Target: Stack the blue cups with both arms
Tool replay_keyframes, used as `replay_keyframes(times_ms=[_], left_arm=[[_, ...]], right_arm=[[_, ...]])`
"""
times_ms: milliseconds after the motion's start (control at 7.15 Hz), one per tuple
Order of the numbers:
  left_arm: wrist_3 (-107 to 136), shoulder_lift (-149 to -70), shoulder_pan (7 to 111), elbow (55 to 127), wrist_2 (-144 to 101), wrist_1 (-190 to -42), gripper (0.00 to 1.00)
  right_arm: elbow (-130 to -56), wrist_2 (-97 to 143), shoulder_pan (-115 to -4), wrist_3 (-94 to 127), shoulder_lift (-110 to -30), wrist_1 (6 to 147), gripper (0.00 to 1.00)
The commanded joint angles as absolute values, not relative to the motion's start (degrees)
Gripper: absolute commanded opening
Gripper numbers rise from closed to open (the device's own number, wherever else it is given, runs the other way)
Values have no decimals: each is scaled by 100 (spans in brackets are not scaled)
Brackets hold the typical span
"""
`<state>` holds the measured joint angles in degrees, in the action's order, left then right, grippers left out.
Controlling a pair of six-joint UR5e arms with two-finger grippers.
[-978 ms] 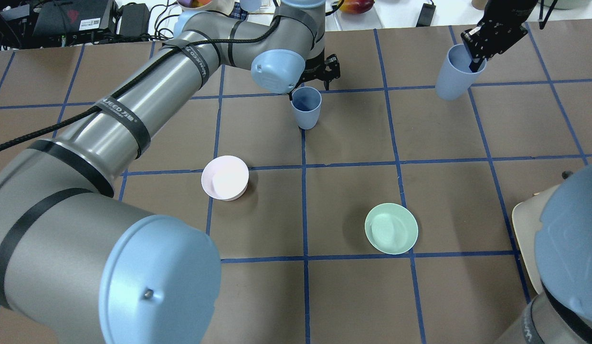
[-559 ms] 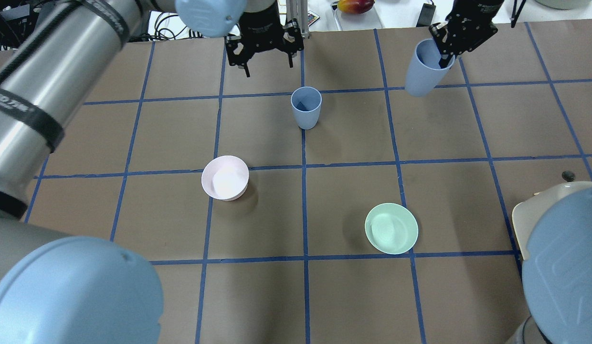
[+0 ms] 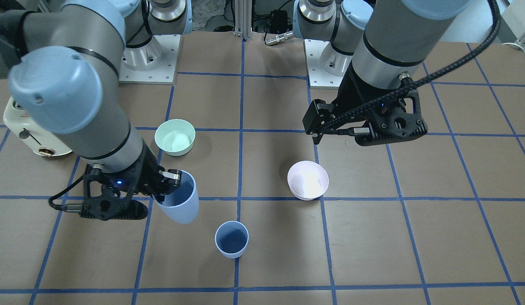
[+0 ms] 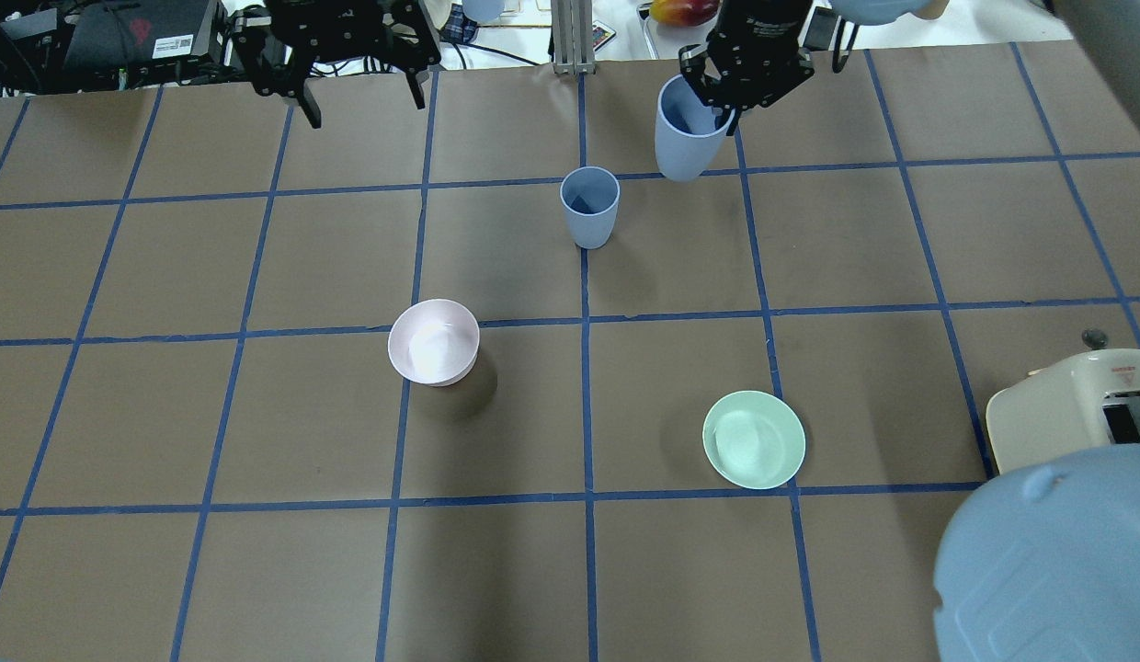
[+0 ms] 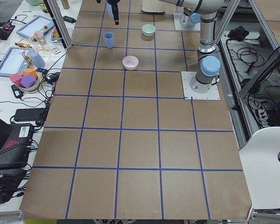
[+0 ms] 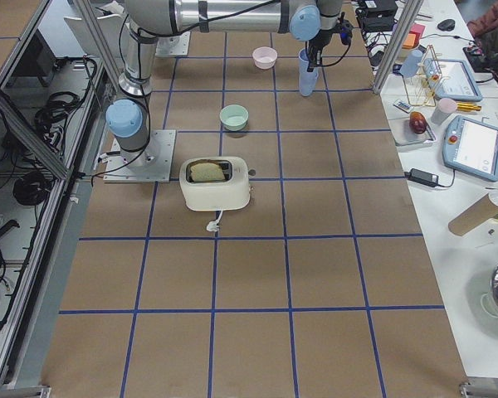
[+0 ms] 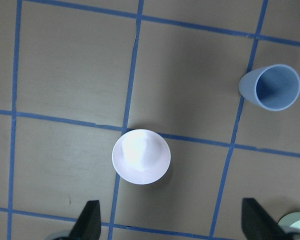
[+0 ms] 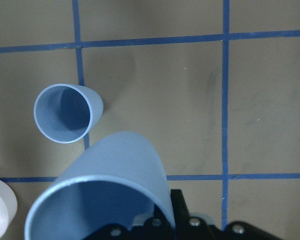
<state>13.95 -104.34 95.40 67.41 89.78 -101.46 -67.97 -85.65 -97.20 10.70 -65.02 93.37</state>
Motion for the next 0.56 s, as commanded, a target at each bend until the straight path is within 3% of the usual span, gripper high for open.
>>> replay_keyframes(times_ms=[0, 140, 419], left_arm=[[1099, -9531, 9475, 8193, 9079, -9499, 100], [838, -9284, 9449, 8766, 9079, -8579, 100], [-21, -9158, 9309, 8983, 9097, -8034, 100]], right_arm=[[-6776, -8613, -10176, 1871, -6267, 9693, 0], [-6750, -8613, -10204, 1933, -6136, 9816, 0], [-6558, -8604, -10230, 2223, -5925, 9844, 0]])
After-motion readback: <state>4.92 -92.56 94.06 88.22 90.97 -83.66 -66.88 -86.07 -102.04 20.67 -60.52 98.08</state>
